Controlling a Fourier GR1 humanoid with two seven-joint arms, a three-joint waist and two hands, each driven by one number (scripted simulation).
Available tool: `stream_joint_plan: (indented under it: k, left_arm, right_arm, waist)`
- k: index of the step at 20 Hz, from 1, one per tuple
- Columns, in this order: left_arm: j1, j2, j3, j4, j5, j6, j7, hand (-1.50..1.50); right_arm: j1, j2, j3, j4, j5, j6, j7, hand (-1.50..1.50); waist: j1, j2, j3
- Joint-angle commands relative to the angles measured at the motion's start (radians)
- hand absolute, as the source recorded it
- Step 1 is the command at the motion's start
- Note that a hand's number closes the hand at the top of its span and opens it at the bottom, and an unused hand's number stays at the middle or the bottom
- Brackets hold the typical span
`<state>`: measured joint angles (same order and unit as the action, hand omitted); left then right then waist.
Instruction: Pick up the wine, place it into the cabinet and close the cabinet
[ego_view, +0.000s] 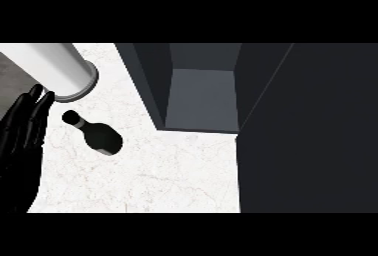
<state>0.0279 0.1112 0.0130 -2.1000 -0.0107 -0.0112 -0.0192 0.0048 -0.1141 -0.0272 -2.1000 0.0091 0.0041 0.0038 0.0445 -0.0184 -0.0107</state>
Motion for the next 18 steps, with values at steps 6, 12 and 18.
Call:
stream_joint_plan:
  k: [6, 12, 18]
  left_arm:
    - [0.037, 0.169, -0.093, 0.015, 0.326, -0.462, -0.149, -1.50]
    - [0.174, 0.268, -0.052, 0.061, 0.721, -0.621, 0.022, -1.50]
    - [0.229, 0.344, 0.017, -0.043, 0.892, -0.654, 0.116, -1.50]
  right_arm:
    - [0.057, 0.018, 0.065, -0.062, -0.079, 0.068, 0.005, -1.50]
    - [0.162, -0.046, 0.125, -0.150, -0.219, 0.198, 0.124, -1.50]
    - [0.167, -0.071, 0.076, -0.261, -0.301, 0.204, 0.241, -1.50]
  waist:
    - [-0.060, 0.013, 0.006]
    - [-0.049, 0.015, 0.010]
    - [-0.043, 0.017, 0.011]
